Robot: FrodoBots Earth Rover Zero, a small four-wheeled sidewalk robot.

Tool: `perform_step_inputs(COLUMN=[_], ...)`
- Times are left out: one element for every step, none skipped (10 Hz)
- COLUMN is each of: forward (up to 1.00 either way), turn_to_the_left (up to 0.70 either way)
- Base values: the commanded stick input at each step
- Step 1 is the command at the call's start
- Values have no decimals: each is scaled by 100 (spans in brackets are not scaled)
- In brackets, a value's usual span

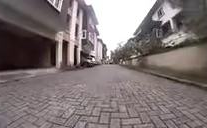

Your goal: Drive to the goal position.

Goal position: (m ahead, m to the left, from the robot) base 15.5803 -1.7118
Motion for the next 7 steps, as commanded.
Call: perform_step_inputs(forward=[70,70,70,70,70,70,70], turn_to_the_left=[0,0,0,0,0,0,0])
